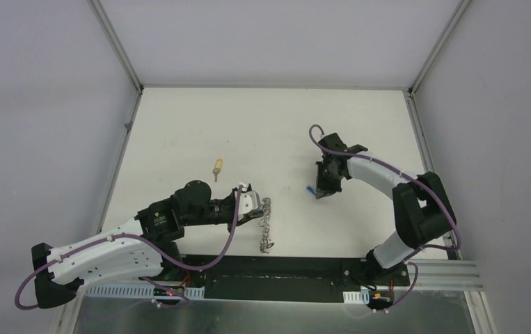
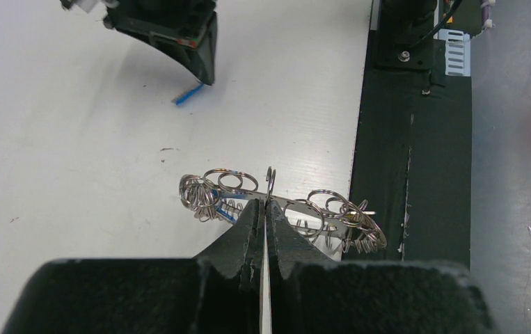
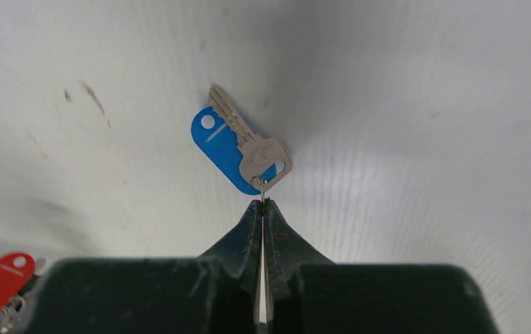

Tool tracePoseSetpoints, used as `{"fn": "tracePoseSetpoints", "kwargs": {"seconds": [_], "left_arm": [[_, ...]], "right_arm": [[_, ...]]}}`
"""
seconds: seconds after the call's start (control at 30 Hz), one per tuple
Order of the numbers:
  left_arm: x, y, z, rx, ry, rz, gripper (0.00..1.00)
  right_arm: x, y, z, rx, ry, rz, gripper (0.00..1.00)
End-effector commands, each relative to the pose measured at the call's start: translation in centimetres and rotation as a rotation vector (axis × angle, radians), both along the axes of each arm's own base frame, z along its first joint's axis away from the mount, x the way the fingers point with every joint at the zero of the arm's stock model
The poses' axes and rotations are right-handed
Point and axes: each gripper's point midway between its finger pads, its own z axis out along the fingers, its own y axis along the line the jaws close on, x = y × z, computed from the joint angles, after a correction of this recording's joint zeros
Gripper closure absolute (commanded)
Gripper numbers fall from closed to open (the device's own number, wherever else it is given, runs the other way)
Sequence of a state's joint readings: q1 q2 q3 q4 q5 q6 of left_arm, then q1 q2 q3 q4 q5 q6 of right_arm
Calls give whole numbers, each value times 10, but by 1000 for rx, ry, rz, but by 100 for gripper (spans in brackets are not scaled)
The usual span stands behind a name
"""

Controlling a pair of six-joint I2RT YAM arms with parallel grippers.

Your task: Put the keys on the keyring

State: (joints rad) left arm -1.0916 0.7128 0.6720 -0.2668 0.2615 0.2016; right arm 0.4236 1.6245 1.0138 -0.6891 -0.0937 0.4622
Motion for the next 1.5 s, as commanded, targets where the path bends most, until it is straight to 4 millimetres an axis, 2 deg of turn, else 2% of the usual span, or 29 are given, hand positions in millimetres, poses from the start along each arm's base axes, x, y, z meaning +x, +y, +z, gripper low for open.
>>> {"fn": "tracePoseSetpoints", "kwargs": {"seconds": [0.0,0.07,0.2,0.3,0.4,0.53,0.7,0.8,0.93,1.03,1.13,1.37,1.47], "left_arm": [[5,-2,21,-68,-58,10,100],[5,-2,21,-67,-59,9,100],[5,-3,20,-65,-59,4,100],[4,-4,20,-64,-56,0,100],[4,-4,20,-63,-54,-5,100],[4,-5,18,-60,-48,-5,100],[2,-5,16,-59,-37,-9,100],[1,-5,16,-60,-34,-11,100],[1,-5,16,-60,-33,-10,100],[1,-5,16,-61,-32,-11,100],[1,-5,16,-59,-29,-11,100],[-1,-6,16,-61,-25,-19,100],[-1,-6,16,-61,-24,-20,100]], "right_arm": [[-50,20,11,44,42,99,100],[-64,18,13,40,63,118,91],[-74,16,27,79,26,138,56],[-77,15,36,95,3,130,47],[-83,20,35,137,16,120,47],[-92,34,23,209,99,97,53],[-88,44,14,241,119,66,55],[-82,46,14,214,117,71,47],[-80,49,9,125,112,108,44],[-77,49,4,59,111,120,51],[-77,48,-1,-13,113,139,63],[-73,36,-5,-158,79,173,72],[-74,35,-4,-171,66,184,84]]}}
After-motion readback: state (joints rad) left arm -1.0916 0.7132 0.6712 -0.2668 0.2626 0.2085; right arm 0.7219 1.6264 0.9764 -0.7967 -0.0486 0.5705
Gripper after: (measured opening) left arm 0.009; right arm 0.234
